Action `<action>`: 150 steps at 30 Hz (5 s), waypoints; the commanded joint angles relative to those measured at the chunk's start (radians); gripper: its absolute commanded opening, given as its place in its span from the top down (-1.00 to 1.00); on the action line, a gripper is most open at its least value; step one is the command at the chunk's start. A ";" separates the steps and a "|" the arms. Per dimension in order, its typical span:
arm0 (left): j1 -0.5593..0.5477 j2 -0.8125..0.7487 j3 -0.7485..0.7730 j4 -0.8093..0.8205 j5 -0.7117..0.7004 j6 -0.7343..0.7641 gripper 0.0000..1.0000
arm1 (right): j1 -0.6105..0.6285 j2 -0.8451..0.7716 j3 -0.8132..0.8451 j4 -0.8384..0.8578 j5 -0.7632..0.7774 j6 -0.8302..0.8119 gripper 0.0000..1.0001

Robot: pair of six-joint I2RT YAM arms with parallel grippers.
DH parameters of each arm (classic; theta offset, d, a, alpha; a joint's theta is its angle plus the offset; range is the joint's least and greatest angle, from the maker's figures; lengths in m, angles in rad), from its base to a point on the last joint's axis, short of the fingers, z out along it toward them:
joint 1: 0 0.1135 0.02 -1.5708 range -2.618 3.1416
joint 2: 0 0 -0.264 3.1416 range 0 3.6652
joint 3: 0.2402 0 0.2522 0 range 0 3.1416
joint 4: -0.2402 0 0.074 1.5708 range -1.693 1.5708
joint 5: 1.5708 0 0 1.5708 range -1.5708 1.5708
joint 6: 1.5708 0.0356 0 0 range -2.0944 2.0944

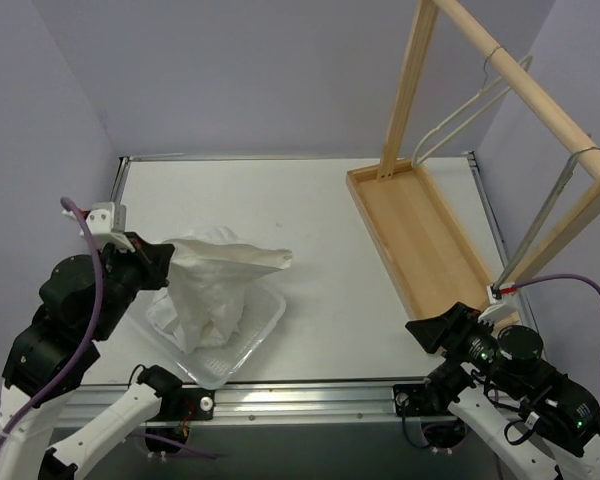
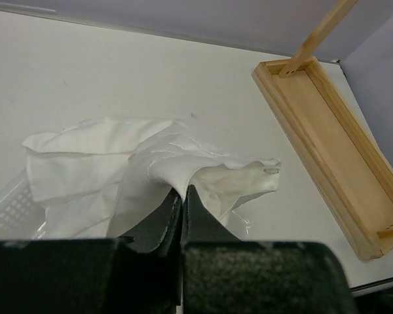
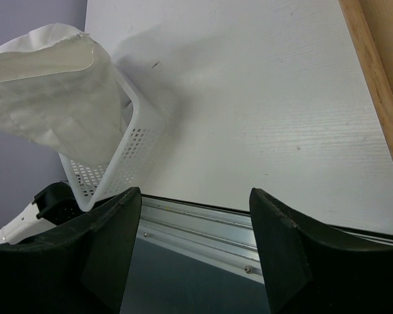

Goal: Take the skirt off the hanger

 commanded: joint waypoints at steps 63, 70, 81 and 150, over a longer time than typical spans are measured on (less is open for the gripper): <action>0.082 0.757 0.206 -0.245 0.128 -0.152 -0.88 | 0.002 0.132 -0.052 0.177 -0.062 -0.053 -0.26; 0.011 0.826 0.220 -0.222 0.075 -0.111 -0.88 | 0.002 0.098 -0.067 0.151 -0.057 -0.044 -0.26; 0.092 0.907 0.094 -0.247 -0.027 -0.201 -0.83 | 0.004 0.064 -0.069 0.131 -0.053 -0.038 -0.27; -0.218 0.438 -0.072 -0.276 -0.018 -0.484 -0.88 | 0.005 0.251 -0.184 0.225 0.012 -0.058 -1.00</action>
